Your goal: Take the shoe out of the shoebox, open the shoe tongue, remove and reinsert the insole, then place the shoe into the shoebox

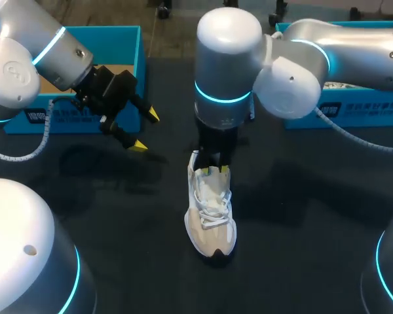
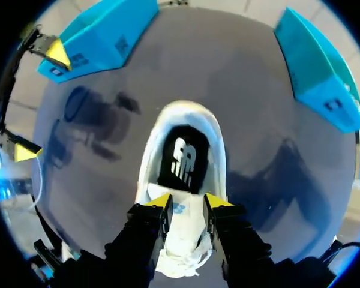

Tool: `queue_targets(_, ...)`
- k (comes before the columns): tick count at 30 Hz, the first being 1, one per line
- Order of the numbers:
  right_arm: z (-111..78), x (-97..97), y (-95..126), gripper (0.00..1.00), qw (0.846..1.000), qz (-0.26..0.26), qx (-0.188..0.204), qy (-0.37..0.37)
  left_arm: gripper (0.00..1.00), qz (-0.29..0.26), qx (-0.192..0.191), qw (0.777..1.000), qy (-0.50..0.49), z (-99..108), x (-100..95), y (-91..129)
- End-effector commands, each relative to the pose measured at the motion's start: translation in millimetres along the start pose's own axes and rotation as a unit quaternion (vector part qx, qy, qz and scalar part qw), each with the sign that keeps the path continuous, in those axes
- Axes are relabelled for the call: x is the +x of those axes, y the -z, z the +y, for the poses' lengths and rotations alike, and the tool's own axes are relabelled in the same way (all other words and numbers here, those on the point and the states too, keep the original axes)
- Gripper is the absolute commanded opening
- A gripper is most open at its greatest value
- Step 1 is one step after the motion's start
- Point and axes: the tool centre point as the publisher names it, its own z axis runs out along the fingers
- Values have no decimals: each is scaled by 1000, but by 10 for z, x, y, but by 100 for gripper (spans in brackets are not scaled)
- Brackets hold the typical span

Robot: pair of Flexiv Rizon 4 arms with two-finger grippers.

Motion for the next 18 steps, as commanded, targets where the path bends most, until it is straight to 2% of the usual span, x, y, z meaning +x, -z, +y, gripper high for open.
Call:
queue_targets(1,-62,-101,263,44,997,-4,-33,70,100,0,-1,1000,0,0,8,3)
queue_targets(3,-28,-124,330,49,991,-12,-42,127,100,0,-1,1000,0,0,8,3)
queue_targets(4,-11,-128,355,56,988,-18,-35,153,100,0,-1,1000,0,0,8,3)
queue_targets(5,15,-131,397,72,983,-28,-30,179,100,0,-1,1000,0,0,8,3)
queue_targets(6,41,-141,433,78,980,-31,-30,194,100,0,-1,1000,0,0,8,3)
queue_targets(10,142,-184,548,87,966,-44,-27,252,100,0,-1,1000,0,0,8,3)
queue_targets(12,186,-192,575,89,959,-47,-23,279,100,0,-1,1000,0,0,8,3)
queue_targets(14,250,-200,601,96,946,-59,-12,317,100,0,-1,1000,0,0,8,3)
queue_targets(18,343,-225,604,100,929,-73,2,362,100,0,-1,1000,0,0,8,3)
